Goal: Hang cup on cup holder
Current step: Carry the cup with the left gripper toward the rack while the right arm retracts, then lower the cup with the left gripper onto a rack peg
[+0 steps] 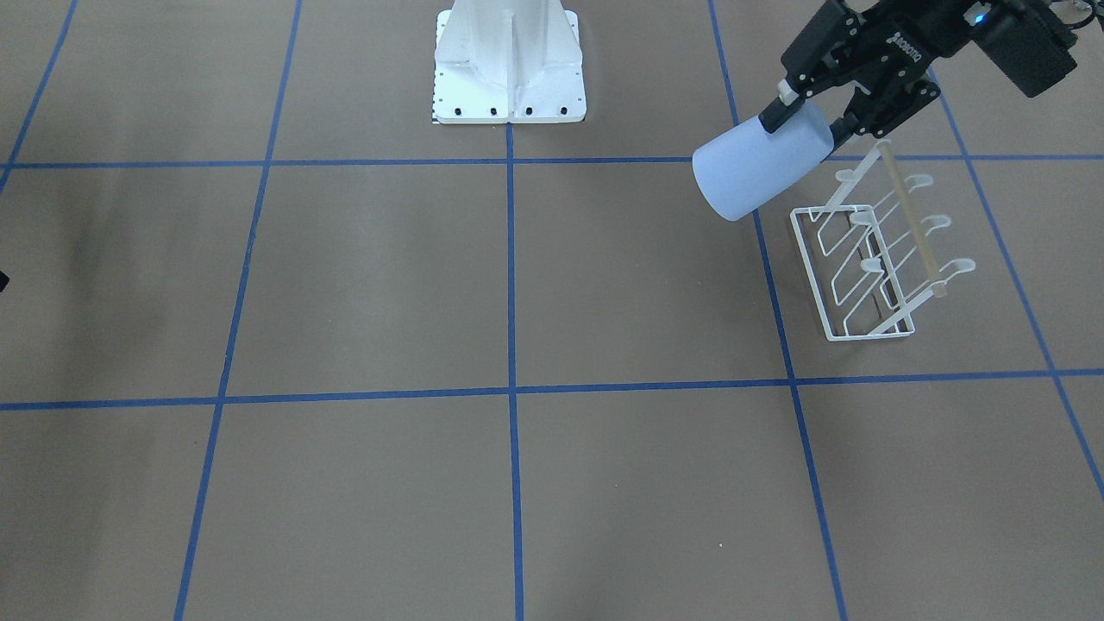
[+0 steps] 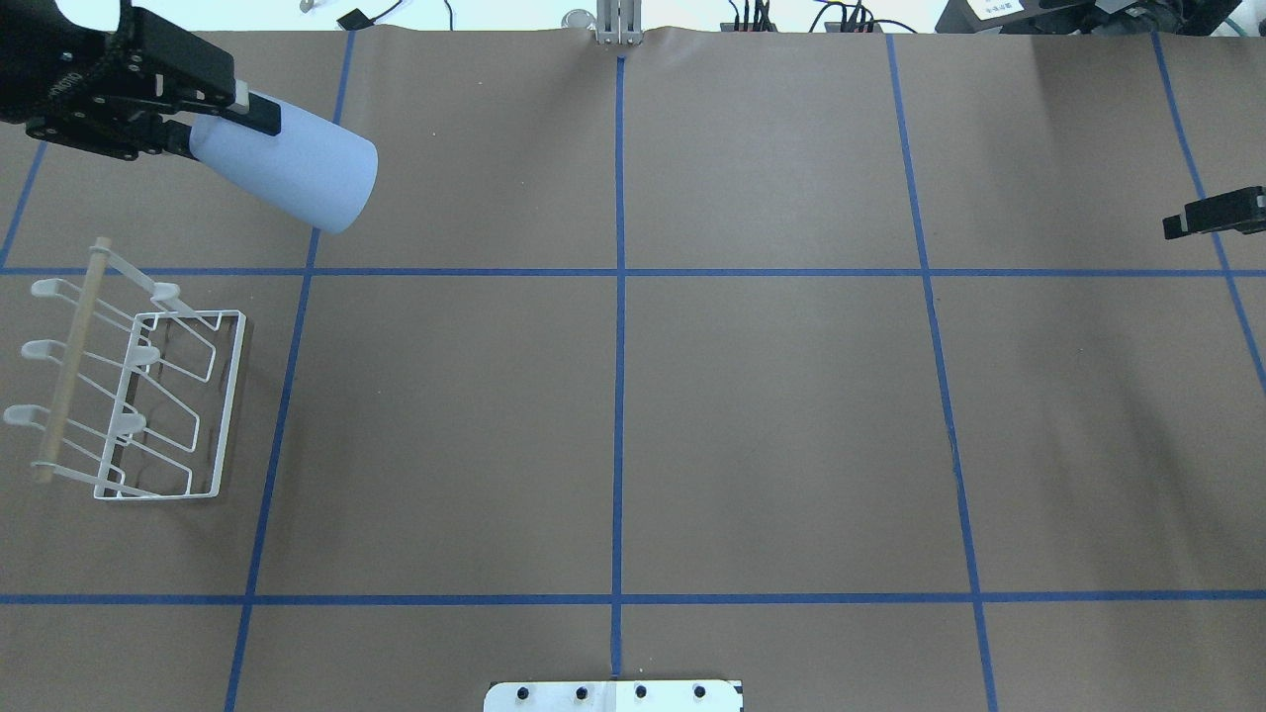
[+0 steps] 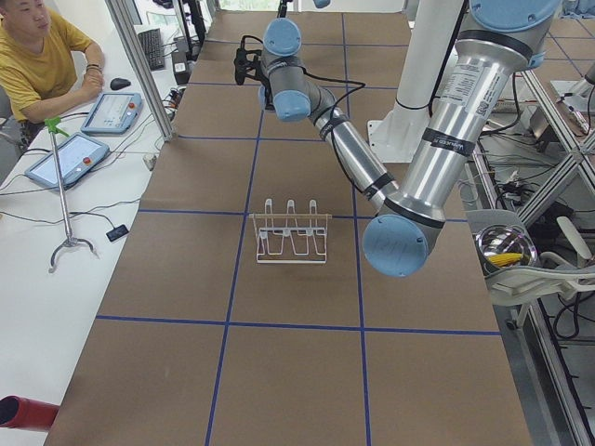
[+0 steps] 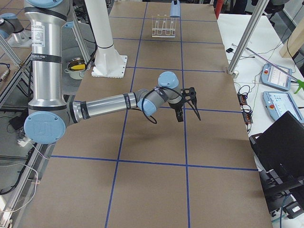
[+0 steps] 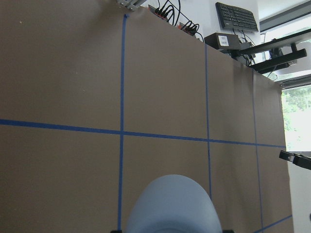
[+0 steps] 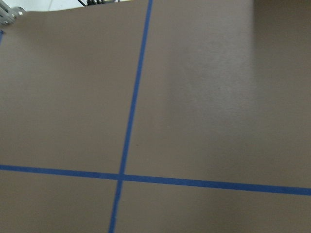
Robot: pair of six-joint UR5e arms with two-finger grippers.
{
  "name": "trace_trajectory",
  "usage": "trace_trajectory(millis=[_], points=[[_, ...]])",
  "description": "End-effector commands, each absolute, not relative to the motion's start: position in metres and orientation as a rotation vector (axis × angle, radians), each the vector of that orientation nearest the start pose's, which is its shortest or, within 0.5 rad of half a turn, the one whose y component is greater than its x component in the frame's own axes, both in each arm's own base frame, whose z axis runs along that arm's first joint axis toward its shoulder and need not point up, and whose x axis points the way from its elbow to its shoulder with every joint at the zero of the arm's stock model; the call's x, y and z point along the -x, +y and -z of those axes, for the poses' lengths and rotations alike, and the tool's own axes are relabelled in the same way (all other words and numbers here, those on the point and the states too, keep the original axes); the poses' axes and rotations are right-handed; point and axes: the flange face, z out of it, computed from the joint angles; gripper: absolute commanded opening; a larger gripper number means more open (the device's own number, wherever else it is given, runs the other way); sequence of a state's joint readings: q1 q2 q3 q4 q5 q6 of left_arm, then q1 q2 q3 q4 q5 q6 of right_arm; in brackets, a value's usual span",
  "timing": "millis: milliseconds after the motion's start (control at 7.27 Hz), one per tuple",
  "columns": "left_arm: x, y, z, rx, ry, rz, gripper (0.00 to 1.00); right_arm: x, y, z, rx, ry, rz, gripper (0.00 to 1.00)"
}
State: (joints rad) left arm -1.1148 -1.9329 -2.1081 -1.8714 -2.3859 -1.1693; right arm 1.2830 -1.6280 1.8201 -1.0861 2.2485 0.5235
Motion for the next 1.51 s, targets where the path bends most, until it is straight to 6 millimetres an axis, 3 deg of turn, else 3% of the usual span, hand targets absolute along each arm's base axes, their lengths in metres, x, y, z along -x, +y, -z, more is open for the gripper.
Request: trace_trajectory(millis=[0, 275, 550, 1100, 1375], points=[[-0.151, -0.458, -0.191, -0.323, 1.053, 0.07, 0.0, 0.033, -0.481, -0.543, -0.279, -0.762, 0.083, 1.0], [-0.147, -0.45, -0.21, -0.366, 0.83, 0.054, 0.0, -0.01, -0.475, -0.558, -0.217, -0.741, 0.122, 1.0], [-0.148, -0.453, -0.251, -0.378, 0.713, -0.024, 0.0, -0.035, -0.467, -0.57, -0.204, -0.719, 0.154, 1.0], [-0.159, -0.468, -0.294, -0.368, 0.703, -0.04, 0.0, -0.034, -0.465, -0.572, -0.205, -0.721, 0.155, 1.0], [-0.163, -0.475, -0.303, -0.365, 0.7, -0.04, 0.0, -0.034, -0.465, -0.572, -0.206, -0.727, 0.156, 1.0]])
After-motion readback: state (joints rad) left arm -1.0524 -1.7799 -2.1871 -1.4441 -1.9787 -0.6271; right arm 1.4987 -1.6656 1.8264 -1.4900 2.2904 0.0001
